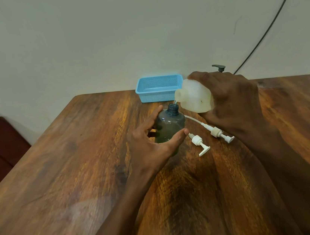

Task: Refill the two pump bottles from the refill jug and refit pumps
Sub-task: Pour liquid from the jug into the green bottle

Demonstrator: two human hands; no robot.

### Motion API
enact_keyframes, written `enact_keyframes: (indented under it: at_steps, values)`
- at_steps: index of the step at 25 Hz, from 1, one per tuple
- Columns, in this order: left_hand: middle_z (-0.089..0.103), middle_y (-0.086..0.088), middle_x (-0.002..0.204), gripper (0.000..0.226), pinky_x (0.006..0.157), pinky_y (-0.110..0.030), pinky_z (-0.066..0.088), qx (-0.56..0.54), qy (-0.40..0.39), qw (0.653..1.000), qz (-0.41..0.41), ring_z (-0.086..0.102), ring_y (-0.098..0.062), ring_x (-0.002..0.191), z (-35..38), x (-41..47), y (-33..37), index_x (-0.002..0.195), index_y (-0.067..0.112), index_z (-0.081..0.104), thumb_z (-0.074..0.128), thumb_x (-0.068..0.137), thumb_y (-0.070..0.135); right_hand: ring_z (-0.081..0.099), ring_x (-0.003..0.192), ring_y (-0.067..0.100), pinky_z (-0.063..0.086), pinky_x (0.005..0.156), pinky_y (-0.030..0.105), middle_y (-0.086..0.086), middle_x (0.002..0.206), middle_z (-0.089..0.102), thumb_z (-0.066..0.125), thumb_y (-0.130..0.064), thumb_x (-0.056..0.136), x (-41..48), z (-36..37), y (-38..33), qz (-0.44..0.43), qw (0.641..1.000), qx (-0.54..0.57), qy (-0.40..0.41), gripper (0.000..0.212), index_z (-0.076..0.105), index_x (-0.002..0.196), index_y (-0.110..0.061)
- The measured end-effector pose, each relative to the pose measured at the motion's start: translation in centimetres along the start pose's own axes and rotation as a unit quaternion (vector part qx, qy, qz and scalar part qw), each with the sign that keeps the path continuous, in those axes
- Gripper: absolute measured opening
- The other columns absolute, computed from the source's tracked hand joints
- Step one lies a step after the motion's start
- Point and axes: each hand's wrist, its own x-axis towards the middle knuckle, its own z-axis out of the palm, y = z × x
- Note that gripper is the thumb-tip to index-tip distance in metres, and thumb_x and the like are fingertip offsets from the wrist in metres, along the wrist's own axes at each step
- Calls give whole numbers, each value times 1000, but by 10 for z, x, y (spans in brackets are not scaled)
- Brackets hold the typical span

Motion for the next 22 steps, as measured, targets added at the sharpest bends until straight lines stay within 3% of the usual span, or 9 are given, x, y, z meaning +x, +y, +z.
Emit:
enact_keyframes:
  at_steps: [10, 22]
  values:
    - [67, 11, 138, 92, 83, -8, 55, -3, -15, 1000, -1, 67, 1, 113, 3, -2, 0, 149, 32, 55, 79, 68, 69, 69, 100, 38, 58, 86, 50, 14, 125, 69, 92, -33, 67, -1, -1, 3, 2, 1000, -5, 1, 84, 54, 141, -19]
    - [62, 23, 130, 89, 81, -6, 53, -11, -11, 1000, -6, 64, 11, 109, 6, -2, -1, 147, 36, 55, 80, 68, 68, 69, 102, 36, 56, 89, 49, 13, 127, 69, 92, -36, 68, -1, 0, 4, -1, 1000, -12, 1, 85, 54, 141, -20]
